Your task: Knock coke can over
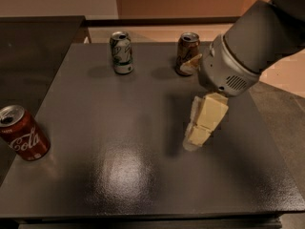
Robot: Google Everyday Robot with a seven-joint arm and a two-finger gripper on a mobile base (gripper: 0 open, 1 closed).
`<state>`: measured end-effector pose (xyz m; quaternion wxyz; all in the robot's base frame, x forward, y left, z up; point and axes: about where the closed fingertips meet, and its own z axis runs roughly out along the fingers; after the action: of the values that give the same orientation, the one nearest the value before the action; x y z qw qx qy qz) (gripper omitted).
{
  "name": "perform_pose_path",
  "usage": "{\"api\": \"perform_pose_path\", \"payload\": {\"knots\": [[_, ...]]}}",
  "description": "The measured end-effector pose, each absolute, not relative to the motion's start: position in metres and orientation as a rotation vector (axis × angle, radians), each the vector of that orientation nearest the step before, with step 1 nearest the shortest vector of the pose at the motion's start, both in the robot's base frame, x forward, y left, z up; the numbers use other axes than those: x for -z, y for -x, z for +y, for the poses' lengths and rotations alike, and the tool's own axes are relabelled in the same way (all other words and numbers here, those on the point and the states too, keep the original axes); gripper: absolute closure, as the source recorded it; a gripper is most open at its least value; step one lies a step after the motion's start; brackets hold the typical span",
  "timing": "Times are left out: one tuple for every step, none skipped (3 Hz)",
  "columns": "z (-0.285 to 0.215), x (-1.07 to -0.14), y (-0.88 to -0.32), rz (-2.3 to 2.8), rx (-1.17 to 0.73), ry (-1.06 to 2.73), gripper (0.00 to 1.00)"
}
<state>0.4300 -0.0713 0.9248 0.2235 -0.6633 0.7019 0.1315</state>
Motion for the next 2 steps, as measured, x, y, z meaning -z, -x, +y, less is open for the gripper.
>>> {"api": "perform_pose_path", "payload": {"knots": [[-0.023,-0.907,-0.427,1.864,-0.466,1.816,0.0],[0.023,-0.896,-0.428,1.806,-0.556,1.77,0.0]]}}
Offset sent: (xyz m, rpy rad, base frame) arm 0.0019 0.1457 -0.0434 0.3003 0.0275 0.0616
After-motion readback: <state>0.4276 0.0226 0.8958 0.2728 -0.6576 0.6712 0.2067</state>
